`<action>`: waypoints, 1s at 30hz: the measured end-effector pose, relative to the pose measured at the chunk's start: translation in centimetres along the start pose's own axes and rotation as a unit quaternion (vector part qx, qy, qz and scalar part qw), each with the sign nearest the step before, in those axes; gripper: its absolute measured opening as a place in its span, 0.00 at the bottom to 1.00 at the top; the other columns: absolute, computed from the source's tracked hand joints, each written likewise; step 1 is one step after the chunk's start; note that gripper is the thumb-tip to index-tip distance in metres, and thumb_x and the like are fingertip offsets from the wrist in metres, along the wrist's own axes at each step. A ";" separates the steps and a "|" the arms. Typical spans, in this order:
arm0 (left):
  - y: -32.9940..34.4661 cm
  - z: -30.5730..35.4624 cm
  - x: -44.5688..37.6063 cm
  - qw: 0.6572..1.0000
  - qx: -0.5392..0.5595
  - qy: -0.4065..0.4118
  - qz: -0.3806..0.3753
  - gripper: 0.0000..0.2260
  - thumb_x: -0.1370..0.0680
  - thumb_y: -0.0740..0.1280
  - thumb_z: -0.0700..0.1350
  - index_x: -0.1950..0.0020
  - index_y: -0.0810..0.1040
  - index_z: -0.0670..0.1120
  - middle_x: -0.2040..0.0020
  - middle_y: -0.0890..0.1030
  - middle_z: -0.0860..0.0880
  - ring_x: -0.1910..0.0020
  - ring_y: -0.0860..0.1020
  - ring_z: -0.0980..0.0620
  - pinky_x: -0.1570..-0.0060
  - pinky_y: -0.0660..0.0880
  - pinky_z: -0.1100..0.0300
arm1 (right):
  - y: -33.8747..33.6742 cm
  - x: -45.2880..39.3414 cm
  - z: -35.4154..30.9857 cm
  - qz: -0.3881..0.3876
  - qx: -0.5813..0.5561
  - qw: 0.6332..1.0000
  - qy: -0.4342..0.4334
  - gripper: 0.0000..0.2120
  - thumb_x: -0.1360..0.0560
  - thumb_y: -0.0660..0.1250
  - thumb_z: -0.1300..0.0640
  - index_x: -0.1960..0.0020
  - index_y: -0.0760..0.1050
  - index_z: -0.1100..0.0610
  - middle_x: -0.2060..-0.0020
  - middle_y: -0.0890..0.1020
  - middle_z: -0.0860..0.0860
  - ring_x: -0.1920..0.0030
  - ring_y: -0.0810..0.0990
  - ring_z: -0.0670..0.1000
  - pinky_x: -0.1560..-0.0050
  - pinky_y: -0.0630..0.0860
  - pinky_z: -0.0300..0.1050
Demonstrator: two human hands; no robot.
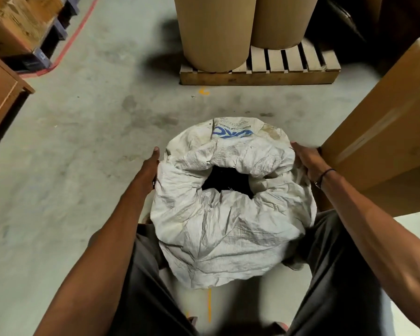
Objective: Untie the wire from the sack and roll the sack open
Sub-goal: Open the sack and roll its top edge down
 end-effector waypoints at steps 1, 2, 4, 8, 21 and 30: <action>-0.1 0.1 0.8 0.999 -0.035 0.010 0.025 0.40 0.31 0.69 0.74 0.29 0.74 0.47 0.32 0.79 0.44 0.40 0.81 0.45 0.41 0.78 0.48 | 0.5 0.9 -0.7 0.004 -0.007 1.000 -0.007 0.21 0.17 0.67 0.44 0.53 0.81 0.63 0.61 0.82 0.48 0.68 0.73 0.48 0.66 0.67 0.41; 0.0 0.2 1.9 0.995 -0.080 0.020 0.046 0.45 0.35 0.73 0.74 0.28 0.70 0.48 0.30 0.75 0.44 0.38 0.78 0.45 0.37 0.76 0.47 | 1.0 1.6 -1.3 -0.009 -0.019 1.000 -0.017 0.16 0.18 0.67 0.45 0.46 0.81 0.59 0.57 0.81 0.48 0.67 0.74 0.47 0.66 0.68 0.41; 0.7 -0.3 4.2 0.979 -0.185 0.043 0.069 0.46 0.34 0.77 0.68 0.24 0.61 0.52 0.27 0.62 0.43 0.33 0.70 0.43 0.33 0.72 0.45 | 1.9 2.5 -2.4 -0.030 -0.020 0.998 -0.045 0.15 0.21 0.71 0.48 0.39 0.78 0.55 0.59 0.76 0.46 0.71 0.76 0.40 0.69 0.68 0.38; 1.9 -4.3 7.8 0.949 -0.294 0.037 0.108 0.59 0.40 0.82 0.66 0.20 0.50 0.55 0.20 0.47 0.37 0.23 0.60 0.31 0.26 0.66 0.38 | 2.8 4.0 -3.4 -0.049 0.033 0.987 -0.150 0.30 0.29 0.81 0.60 0.31 0.73 0.54 0.50 0.76 0.45 0.52 0.75 0.46 0.50 0.77 0.44; 5.1 -12.8 9.3 0.981 -0.107 -0.035 0.156 0.53 0.24 0.76 0.50 0.17 0.38 0.45 0.21 0.63 0.35 0.24 0.67 0.36 0.26 0.66 0.46 | 3.9 4.5 -1.5 -0.026 0.285 0.937 -0.201 0.62 0.38 0.88 0.50 0.16 0.54 0.58 0.18 0.63 0.57 0.18 0.62 0.58 0.19 0.62 0.58; 8.3 -5.8 7.0 0.992 0.013 0.067 0.110 0.28 0.17 0.66 0.50 0.22 0.62 0.40 0.24 0.71 0.40 0.28 0.73 0.40 0.35 0.71 0.54 | 7.8 2.6 2.4 -0.023 0.272 0.953 -0.135 0.27 0.15 0.58 0.44 0.31 0.72 0.67 0.45 0.80 0.58 0.43 0.78 0.55 0.46 0.69 0.48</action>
Point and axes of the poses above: each hand's wrist, its own x-axis away from the middle knuckle, its own y-axis out of the palm, z = x × y, the point moved 9 cm from there along -x, towards the middle knuckle
